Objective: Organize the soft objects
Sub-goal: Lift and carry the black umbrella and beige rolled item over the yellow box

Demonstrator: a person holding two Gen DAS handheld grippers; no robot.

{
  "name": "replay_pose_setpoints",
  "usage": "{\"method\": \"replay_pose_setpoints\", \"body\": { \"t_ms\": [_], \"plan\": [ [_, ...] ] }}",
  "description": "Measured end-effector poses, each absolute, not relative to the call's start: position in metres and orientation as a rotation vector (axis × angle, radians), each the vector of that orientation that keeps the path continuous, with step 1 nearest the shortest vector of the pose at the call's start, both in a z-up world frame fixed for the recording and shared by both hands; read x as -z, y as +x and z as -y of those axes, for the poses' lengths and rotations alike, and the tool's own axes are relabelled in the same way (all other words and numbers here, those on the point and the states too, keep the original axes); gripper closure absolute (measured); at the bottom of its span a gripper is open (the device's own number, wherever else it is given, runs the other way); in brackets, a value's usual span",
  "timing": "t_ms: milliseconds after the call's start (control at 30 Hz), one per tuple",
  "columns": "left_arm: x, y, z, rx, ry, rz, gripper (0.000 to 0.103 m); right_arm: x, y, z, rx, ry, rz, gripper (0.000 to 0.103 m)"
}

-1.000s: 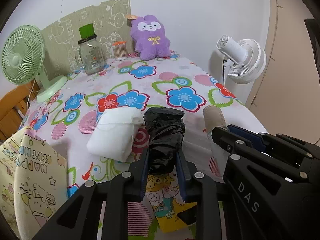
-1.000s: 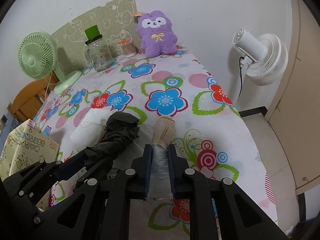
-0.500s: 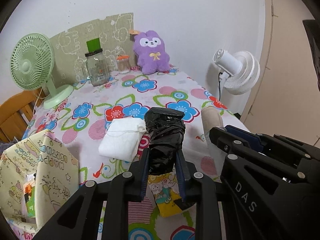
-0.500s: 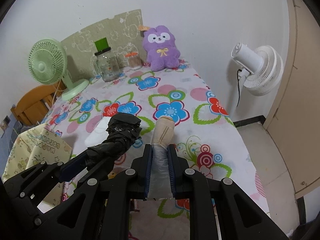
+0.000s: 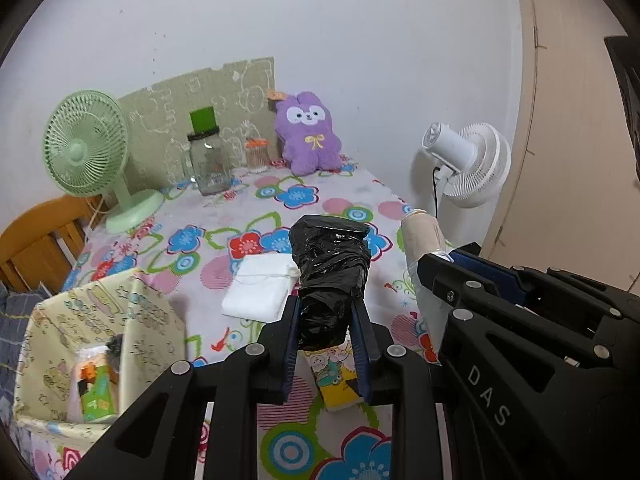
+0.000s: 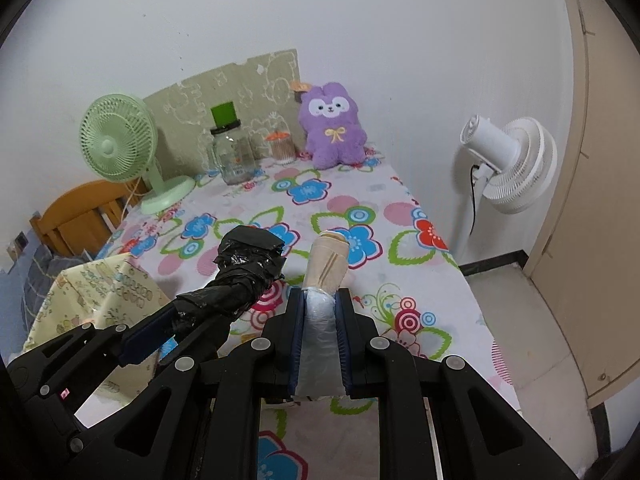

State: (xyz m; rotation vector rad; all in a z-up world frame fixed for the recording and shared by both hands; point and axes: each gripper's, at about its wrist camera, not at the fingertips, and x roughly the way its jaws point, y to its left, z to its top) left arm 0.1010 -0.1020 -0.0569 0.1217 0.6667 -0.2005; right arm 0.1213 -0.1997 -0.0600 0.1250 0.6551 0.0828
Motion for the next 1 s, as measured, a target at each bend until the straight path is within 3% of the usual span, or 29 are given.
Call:
{"method": "replay_pose_setpoints", "body": {
  "t_ms": [1000],
  "plan": [
    [0.003, 0.036, 0.048, 0.132, 0.137, -0.526, 0.080, 0.000, 0.055, 0.143, -0.156, 0.078, -0.516, 0.084]
  ]
}}
